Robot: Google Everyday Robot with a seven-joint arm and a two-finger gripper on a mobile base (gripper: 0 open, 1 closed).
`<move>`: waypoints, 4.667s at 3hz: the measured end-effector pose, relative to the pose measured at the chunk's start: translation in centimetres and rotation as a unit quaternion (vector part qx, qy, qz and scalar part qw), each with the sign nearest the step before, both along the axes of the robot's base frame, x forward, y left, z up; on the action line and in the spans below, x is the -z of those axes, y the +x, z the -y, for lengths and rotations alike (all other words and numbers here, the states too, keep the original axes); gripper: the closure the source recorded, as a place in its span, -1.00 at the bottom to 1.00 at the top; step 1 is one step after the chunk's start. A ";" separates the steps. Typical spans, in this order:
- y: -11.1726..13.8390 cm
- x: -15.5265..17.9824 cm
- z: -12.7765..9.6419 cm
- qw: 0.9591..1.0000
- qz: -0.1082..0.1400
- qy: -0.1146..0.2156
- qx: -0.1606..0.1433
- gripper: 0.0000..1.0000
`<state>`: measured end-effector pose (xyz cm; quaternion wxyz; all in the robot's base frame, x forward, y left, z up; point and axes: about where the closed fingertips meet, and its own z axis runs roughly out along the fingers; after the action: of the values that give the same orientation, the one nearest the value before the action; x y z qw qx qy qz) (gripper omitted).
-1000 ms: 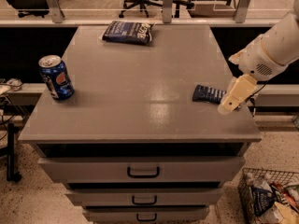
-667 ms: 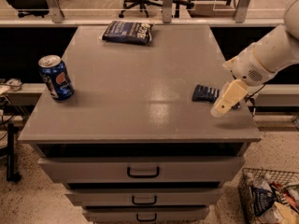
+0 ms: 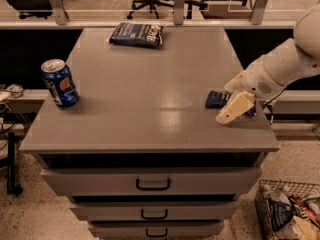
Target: Move rxbar blueberry near blue chip bag
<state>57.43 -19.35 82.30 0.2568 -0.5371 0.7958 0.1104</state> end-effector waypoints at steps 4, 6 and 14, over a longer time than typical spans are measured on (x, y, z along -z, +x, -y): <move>0.2 -3.8 -0.7 0.999 0.032 0.016 -0.013 1.00; 1.4 -6.9 0.3 0.998 0.065 0.017 -0.005 1.00; 26.6 -4.6 -13.8 0.980 0.155 0.097 0.079 0.17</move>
Offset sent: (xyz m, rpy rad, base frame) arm -0.0020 0.0125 0.0259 0.0538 -0.0342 0.0315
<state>84.08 -5.60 86.88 0.4364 -0.4553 0.7717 0.0819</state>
